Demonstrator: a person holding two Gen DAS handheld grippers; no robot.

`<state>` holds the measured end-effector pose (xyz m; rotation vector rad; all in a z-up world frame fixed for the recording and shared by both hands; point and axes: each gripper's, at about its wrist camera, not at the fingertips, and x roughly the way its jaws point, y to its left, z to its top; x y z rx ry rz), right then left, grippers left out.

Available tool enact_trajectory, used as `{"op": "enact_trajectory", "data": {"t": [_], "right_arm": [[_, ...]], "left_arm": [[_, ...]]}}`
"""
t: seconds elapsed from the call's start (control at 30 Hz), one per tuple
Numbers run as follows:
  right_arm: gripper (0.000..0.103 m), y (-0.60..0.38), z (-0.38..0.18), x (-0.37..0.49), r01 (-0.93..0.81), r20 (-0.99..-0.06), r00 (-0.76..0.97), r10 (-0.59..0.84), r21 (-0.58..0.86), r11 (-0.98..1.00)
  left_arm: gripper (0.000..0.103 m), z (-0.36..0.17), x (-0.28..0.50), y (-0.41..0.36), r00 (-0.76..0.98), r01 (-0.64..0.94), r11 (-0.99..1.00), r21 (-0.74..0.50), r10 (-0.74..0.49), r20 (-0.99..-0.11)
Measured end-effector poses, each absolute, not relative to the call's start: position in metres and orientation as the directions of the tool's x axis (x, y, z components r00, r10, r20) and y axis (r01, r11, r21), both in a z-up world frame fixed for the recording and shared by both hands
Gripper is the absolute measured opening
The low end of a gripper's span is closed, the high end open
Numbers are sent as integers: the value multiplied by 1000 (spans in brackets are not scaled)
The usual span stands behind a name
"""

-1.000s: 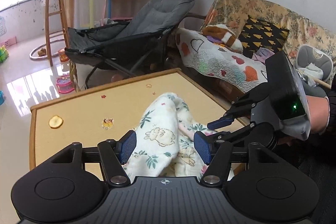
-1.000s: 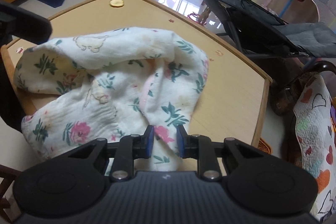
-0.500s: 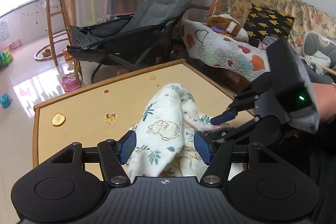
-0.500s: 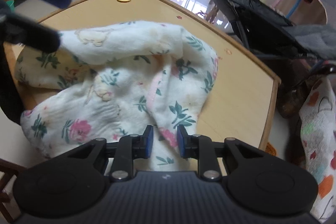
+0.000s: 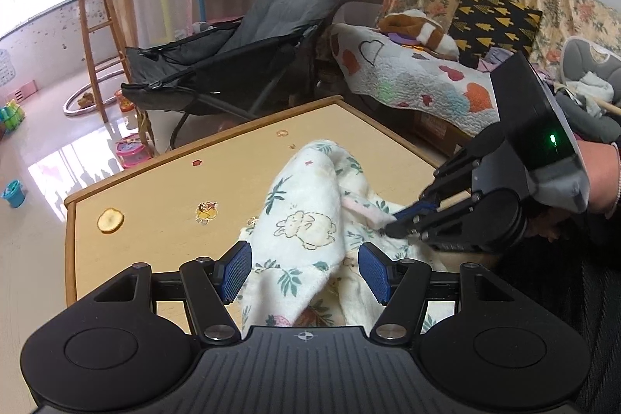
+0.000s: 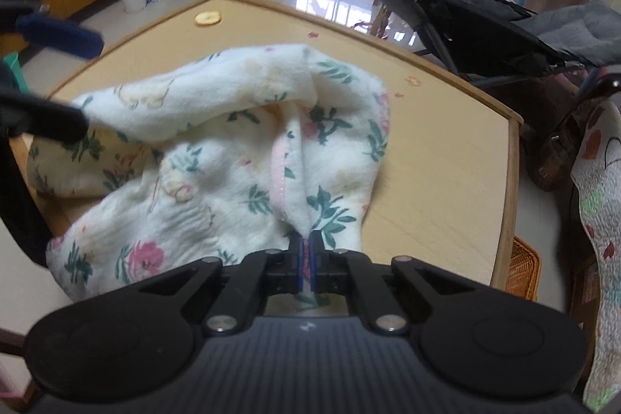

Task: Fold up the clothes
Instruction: 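Lift the floral cloth with both grippers, pulling the edges apart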

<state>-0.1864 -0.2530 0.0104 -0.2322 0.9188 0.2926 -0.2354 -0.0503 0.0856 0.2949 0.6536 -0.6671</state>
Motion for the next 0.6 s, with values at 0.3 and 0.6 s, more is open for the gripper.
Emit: {"op": "enact_trajectory", "data": {"t": [0.3,0.6], "right_arm": [[3,-274,17,-186,-257,-760,624,181,19,966],[3,-284,22,-185,-222,-731,654,196,63,973]], "left_arm": [[63,81,-243,-59,584,683,723,100,-459,-670],[63,78,-247,-73,574,722,666,186,-428,-699]]}}
